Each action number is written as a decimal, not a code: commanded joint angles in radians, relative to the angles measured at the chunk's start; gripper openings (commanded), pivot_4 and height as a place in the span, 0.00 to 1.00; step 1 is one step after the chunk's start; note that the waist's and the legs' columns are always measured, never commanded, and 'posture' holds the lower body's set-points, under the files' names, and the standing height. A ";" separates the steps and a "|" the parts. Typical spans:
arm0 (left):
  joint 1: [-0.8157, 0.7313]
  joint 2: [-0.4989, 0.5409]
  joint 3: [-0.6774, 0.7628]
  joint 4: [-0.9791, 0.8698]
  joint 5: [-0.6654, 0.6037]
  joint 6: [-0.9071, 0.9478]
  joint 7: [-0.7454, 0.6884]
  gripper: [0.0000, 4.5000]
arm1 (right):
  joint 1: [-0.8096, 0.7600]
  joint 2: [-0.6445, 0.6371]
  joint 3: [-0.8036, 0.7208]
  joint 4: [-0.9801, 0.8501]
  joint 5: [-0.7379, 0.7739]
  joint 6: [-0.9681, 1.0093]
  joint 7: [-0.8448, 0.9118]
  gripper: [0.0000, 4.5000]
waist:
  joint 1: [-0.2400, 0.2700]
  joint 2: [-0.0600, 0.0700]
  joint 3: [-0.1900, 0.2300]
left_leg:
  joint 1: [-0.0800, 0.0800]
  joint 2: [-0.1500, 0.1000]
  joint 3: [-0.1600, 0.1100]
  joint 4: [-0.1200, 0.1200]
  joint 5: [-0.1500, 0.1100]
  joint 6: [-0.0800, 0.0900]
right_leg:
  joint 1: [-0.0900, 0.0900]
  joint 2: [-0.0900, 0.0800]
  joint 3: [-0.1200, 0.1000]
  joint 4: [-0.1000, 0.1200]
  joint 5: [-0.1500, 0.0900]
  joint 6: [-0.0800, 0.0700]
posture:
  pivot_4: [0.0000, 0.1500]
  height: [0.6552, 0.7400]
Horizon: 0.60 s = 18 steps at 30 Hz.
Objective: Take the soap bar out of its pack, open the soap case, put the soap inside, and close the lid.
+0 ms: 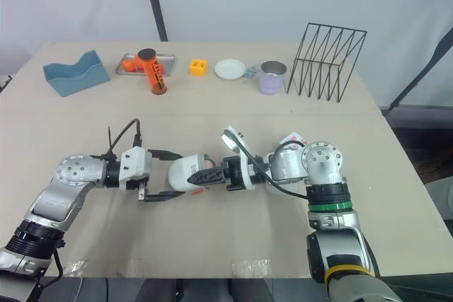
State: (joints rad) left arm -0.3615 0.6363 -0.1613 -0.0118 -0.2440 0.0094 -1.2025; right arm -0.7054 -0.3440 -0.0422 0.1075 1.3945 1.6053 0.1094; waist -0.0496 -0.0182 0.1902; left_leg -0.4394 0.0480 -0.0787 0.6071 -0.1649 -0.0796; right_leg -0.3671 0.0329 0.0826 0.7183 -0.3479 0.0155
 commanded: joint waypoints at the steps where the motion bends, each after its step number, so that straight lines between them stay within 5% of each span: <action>1: -0.029 0.012 0.029 -0.018 -0.038 0.022 -0.015 0.99 | -0.028 -0.023 0.011 -0.066 -0.023 0.009 0.059 0.45 | 0.000 0.000 0.000 | 0.000 0.000 0.000 0.000 0.000 0.000 | 0.000 0.000 0.000 0.000 0.000 0.000 | 1.00 1.00; 11: -0.105 0.062 0.096 -0.012 -0.199 0.295 -0.063 0.99 | -0.131 -0.289 0.277 -0.237 -0.362 -0.211 0.466 0.45 | 0.001 0.003 0.002 | -0.001 0.000 0.000 0.000 0.000 0.000 | -0.001 0.000 0.000 -0.001 -0.001 0.001 | 1.00 1.00; 18: -0.144 0.029 0.092 -0.040 -0.227 0.402 -0.018 0.99 | -0.252 -0.475 0.598 -0.330 -0.800 -0.612 0.802 0.45 | 0.001 0.003 0.002 | -0.001 0.000 0.000 0.000 0.000 0.000 | -0.002 0.000 0.000 -0.002 -0.002 0.003 | 1.00 1.00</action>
State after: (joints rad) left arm -0.4839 0.6696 -0.0850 -0.0120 -0.4494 0.3953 -1.2289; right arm -0.9220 -0.8014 0.5202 -0.1746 0.6825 1.0904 0.8385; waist -0.0485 -0.0151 0.1923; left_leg -0.4409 0.0479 -0.0787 0.6070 -0.1649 -0.0797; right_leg -0.3692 0.0326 0.0824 0.7166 -0.3494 0.0182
